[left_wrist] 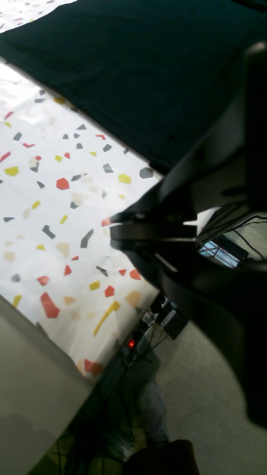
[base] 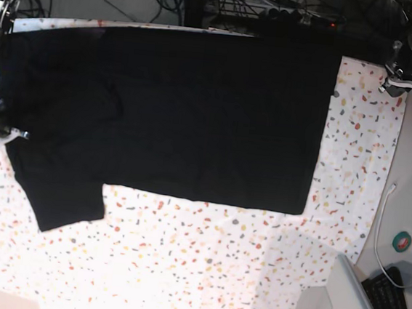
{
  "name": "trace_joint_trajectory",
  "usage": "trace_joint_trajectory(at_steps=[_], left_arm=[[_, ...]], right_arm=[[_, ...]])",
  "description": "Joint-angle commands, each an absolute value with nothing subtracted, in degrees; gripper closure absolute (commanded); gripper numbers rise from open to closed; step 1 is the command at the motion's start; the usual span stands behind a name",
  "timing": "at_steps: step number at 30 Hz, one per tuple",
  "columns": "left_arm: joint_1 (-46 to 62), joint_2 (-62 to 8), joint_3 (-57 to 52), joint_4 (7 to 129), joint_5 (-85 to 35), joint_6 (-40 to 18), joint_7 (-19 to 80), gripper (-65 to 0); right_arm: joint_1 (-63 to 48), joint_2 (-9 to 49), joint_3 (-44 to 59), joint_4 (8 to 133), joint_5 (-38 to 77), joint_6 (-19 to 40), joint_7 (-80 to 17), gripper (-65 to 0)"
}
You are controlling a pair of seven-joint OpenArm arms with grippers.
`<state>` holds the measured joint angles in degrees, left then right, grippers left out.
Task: Layout the t-shirt on the table in an organized manner, then fold the t-shirt properly
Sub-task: 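Grasp the shirt's sleeve corner with the right gripper and pull it flat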
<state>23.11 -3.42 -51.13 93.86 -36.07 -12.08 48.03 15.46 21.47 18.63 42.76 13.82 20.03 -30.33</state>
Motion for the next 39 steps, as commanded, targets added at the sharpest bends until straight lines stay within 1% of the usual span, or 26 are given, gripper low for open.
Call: trace_joint_trajectory(at_steps=[1,4,8,11,16,22,25,28,29,30,31,34,35,38,39], left_arm=[[23.4,-4.2,-51.4,94.8,-36.6,-12.4,47.2,0.0],[23.4,-4.2,-51.4,94.8,-36.6,-12.4,47.2,0.0],[23.4,-4.2,-51.3,94.8,-36.6,-12.4,47.2,0.0],[23.4,-4.2,-51.3,94.8,-36.6,-12.4,47.2,0.0],[23.3,-4.2,-51.3,94.8,-36.6,-12.4,47.2,0.0],[23.1,-4.2,-51.2,94.8,-36.5,-12.4,47.2,0.0],[23.1,-4.2,-51.2,94.8,-36.5,-12.4,47.2,0.0],[23.3,-4.2,-51.2,94.8,-36.5,-12.4,47.2,0.0],[23.3,-4.3,-51.3,94.8,-36.5,-12.4,47.2,0.0],[23.3,-4.3,-51.3,94.8,-36.5,-12.4,47.2,0.0],[23.3,-4.3,-51.3,94.8,-36.5,-12.4,47.2,0.0],[23.3,-4.3,-51.3,94.8,-36.5,-12.4,47.2,0.0],[23.3,-4.3,-51.3,94.8,-36.5,-12.4,47.2,0.0],[23.3,-4.3,-51.3,94.8,-36.5,-12.4,47.2,0.0],[23.3,-4.3,-51.3,94.8,-36.5,-12.4,47.2,0.0]], right_arm=[[15.6,22.6,18.9,45.9,14.5,20.3,-29.2,0.0],[11.6,20.2,20.6,55.5,14.5,20.3,-31.4,0.0],[8.1,16.3,27.6,69.6,14.2,20.3,-41.9,0.0],[5.8,14.5,30.5,75.6,14.1,20.3,-47.5,0.0],[2.8,11.9,31.2,78.6,14.4,20.3,-52.4,0.0],[0.5,8.9,31.3,79.1,14.4,19.9,-53.3,0.0],[0.4,8.7,31.3,79.1,14.4,19.9,-54.5,0.0],[0.4,8.5,32.3,80.7,14.5,20.0,-54.7,-22.5],[0.7,7.7,33.8,81.2,14.5,20.0,-53.9,-29.3],[0.8,6.6,35.7,81.6,14.5,20.0,-52.9,-34.1],[1.3,6.1,36.8,81.6,14.5,20.0,-51.9,-36.0],[4.7,6.2,37.9,80.3,14.0,19.9,-48.7,-36.3],[5.9,7.2,37.8,79.1,14.0,19.9,-48.0,-36.3],[12.8,10.0,35.6,69.6,13.9,19.8,-45.2,-36.3],[15.0,11.8,34.4,65.3,13.9,19.8,-43.8,-36.3]])
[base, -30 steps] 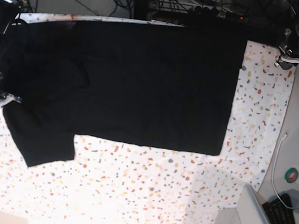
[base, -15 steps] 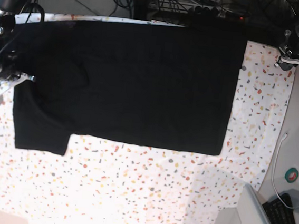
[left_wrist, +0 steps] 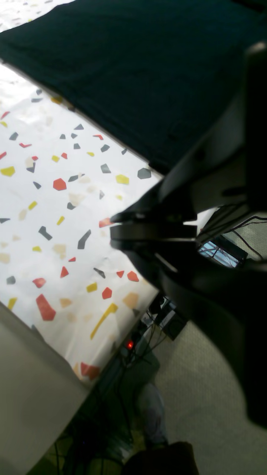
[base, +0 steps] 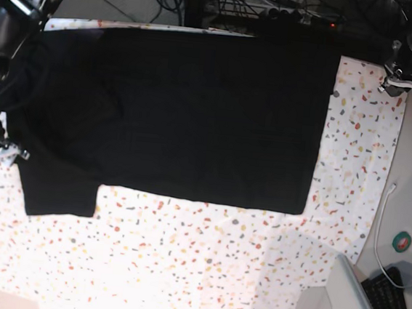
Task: Layout the t-shirt on the table in an organized manner, then fold the t-shirt properly
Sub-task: 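Grasp the shirt's sleeve corner with the right gripper and pull it flat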
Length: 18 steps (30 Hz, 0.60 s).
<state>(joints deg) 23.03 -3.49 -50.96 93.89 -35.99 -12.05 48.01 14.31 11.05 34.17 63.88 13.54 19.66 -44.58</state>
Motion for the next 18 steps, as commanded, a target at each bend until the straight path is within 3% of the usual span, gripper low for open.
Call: trace_joint_trajectory(at_steps=[1,5,9,13,18], left_arm=[[23.3,-4.3,-51.3,94.8,-36.5,-12.4,47.2,0.0],[23.4,-4.4,-51.4,94.8,-36.5,-12.4,47.2,0.0],[24.3,-5.1,-51.4,94.8,-36.5,-12.4,47.2,0.0],[24.6,-5.8,-51.4,94.8,-36.5,-12.4,47.2,0.0],[24.7,-5.8,-51.4,94.8,-36.5,-12.4,47.2,0.0]], right_arm=[[17.3,13.1,32.8,60.3,13.9,19.7,-41.7,-36.3],[25.2,17.0,26.4,42.2,13.9,19.6,-30.8,-36.3],[30.4,19.5,19.1,28.2,13.9,14.4,-19.6,-36.5],[31.9,20.1,13.1,22.7,13.9,11.6,-13.5,-36.6],[31.0,19.7,11.8,22.6,14.0,11.6,-13.1,-36.6]])
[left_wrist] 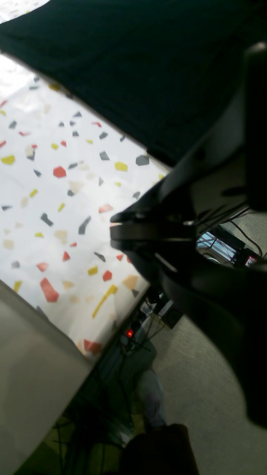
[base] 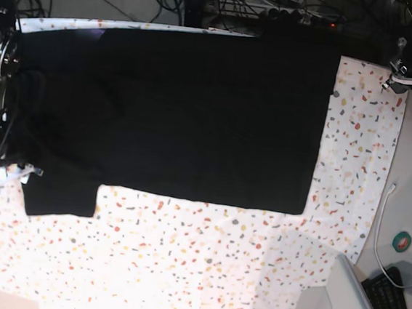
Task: Layout the t-shirt on the table in an organized manner, then fold the t-shirt properly
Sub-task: 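Grasp the shirt's sleeve corner with the right gripper and pull it flat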
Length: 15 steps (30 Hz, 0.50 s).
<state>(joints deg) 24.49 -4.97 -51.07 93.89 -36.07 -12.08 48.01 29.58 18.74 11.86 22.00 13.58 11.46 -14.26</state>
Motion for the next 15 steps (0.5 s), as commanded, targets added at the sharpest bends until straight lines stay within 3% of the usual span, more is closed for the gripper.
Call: trace_joint_trajectory(at_steps=[1,8,13,15], left_arm=[[24.7,-5.8,-51.4,94.8,-36.5,-12.4,47.2,0.0],[24.5,-5.8,-51.4,94.8,-36.5,-12.4,47.2,0.0],[24.4,-5.8,-51.3,94.8,-36.5,-12.4,47.2,0.0],[24.2,-5.8,-51.0,94.7,-36.5,-12.4,47.2,0.0]], right_arm=[[30.7,19.6,11.9,22.6,14.2,11.6,-13.1,-36.5],[29.0,17.5,12.0,22.7,14.3,11.8,-13.1,-33.5],[28.8,17.1,14.1,23.0,14.4,11.7,-12.5,-2.9],[28.9,17.2,17.1,23.8,14.4,11.9,-12.5,0.0]])
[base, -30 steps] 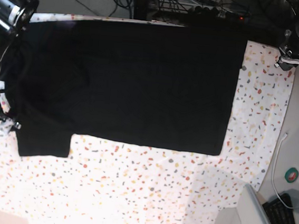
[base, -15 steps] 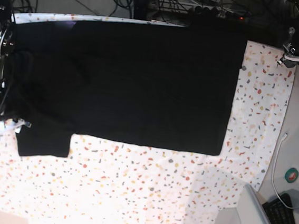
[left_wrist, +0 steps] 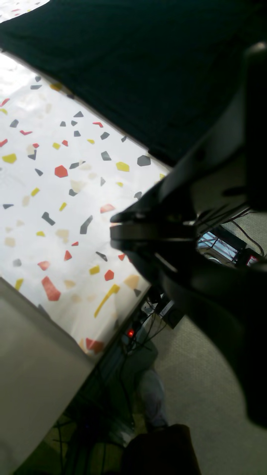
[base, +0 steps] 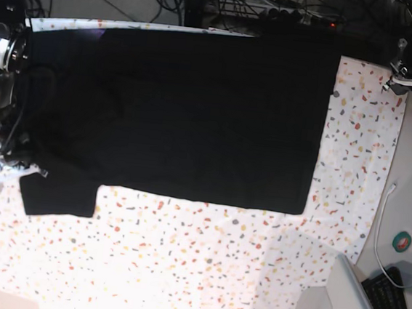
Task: Layout the t-shirt on the table in an organized manner, then fold the t-shirt properly
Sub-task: 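Grasp the shirt's sleeve corner with the right gripper and pull it flat, then lower the left gripper onto the shirt's side edge and grasp it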
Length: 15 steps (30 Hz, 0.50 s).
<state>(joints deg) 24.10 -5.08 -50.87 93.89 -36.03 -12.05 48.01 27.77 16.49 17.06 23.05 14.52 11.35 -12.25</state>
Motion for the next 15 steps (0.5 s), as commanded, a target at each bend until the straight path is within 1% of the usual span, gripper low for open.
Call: trace_joint_trajectory(at_steps=[1,3,5,8,11,14,15], left_arm=[[24.1,-5.9,-50.9,94.7,-36.5,-12.4,47.2,0.0],[23.4,-6.2,-50.7,94.7,-36.5,-12.4,47.2,0.0],[21.3,-8.3,-48.2,94.2,-35.2,-12.3,47.2,0.0],[16.1,-11.7,-41.6,90.5,-28.9,-12.3,47.2,0.0],[9.7,-12.2,-37.8,86.3,-23.4,-12.3,47.2,0.0],[2.7,-12.1,-34.8,81.7,-19.4,-12.4,47.2,-20.1],[0.2,-12.1,-33.8,79.4,-18.5,-12.4,47.2,-25.5]], right_arm=[[28.6,17.2,18.6,25.5,14.3,12.0,-12.9,0.0],[27.0,17.0,19.6,29.8,14.2,12.0,-13.8,0.0],[26.2,16.8,19.6,34.8,14.2,12.0,-16.9,0.0],[24.0,16.7,19.6,41.3,14.4,12.0,-22.8,0.0],[21.9,15.4,19.7,47.3,14.4,12.0,-26.1,0.0],[19.3,14.8,19.6,52.6,14.4,12.0,-26.8,0.0],[18.6,14.8,19.6,53.9,14.4,12.0,-26.8,0.0]])
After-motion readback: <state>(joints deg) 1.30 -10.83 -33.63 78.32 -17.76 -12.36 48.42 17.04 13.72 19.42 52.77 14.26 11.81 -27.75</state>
